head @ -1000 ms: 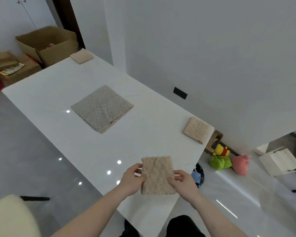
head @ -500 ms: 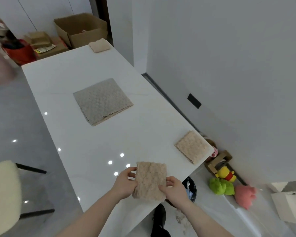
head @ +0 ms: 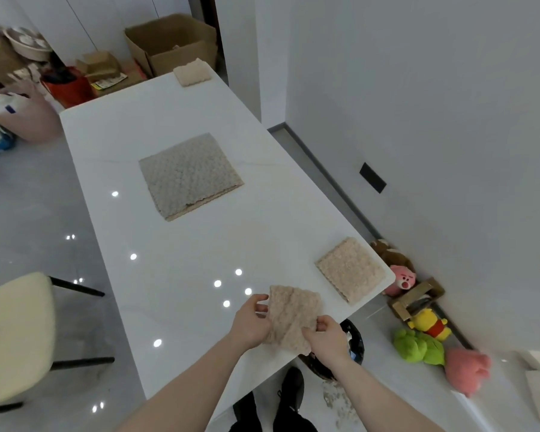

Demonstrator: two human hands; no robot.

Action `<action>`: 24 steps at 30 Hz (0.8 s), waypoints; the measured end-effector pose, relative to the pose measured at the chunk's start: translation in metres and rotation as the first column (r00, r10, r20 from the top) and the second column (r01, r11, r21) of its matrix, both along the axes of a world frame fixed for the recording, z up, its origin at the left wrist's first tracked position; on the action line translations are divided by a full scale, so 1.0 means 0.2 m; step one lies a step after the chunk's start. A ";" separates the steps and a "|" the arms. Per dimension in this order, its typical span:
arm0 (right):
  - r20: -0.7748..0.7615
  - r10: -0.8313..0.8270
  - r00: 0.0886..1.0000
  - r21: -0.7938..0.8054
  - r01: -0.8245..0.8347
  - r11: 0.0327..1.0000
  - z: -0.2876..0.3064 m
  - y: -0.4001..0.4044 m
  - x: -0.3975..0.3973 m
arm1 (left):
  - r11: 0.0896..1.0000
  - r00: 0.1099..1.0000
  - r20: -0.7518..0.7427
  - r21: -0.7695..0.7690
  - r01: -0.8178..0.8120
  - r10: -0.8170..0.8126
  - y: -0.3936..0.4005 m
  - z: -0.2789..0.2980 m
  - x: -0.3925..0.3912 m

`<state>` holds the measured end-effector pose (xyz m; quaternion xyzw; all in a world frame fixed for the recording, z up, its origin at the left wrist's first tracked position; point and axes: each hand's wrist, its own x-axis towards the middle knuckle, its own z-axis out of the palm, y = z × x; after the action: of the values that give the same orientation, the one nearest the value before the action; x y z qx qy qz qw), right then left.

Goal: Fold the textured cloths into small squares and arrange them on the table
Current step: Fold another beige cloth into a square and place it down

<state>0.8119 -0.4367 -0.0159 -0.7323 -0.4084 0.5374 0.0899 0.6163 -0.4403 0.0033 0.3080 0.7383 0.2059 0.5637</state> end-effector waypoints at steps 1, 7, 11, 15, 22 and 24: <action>0.002 0.011 1.000 -0.013 -0.011 1.000 -0.02 0.01 0.01 | 1.000 1.000 -0.014 -0.003 0.004 -0.004 0.00 -0.02 0.01; 0.013 0.236 0.972 -0.106 -0.234 0.967 -0.09 0.04 0.09 | 0.988 0.993 -0.030 -0.110 0.109 -0.113 -0.01 -0.08 0.03; -0.001 0.290 0.957 -0.110 -0.289 0.951 -0.08 0.05 0.08 | 0.989 0.991 -0.061 -0.104 0.108 -0.115 -0.03 -0.06 -0.03; 0.071 0.227 0.971 -0.047 -0.224 0.974 0.01 0.02 0.06 | 0.984 0.974 -0.140 -0.057 0.170 -0.177 -0.10 0.00 -0.04; 0.091 0.204 0.975 0.157 -0.217 0.964 0.18 -0.07 0.06 | 0.964 0.944 -0.228 0.063 0.259 -0.238 -0.32 0.19 -0.10; 0.069 0.238 0.969 0.173 -0.247 0.954 0.25 -0.09 0.01 | 0.968 0.949 -0.236 0.084 0.236 -0.211 -0.38 0.23 -0.17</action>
<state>0.8133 -0.4556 0.0342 -0.6781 -0.5441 0.4878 0.0793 0.5818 -0.5169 0.0486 0.4417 0.7451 0.1452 0.4781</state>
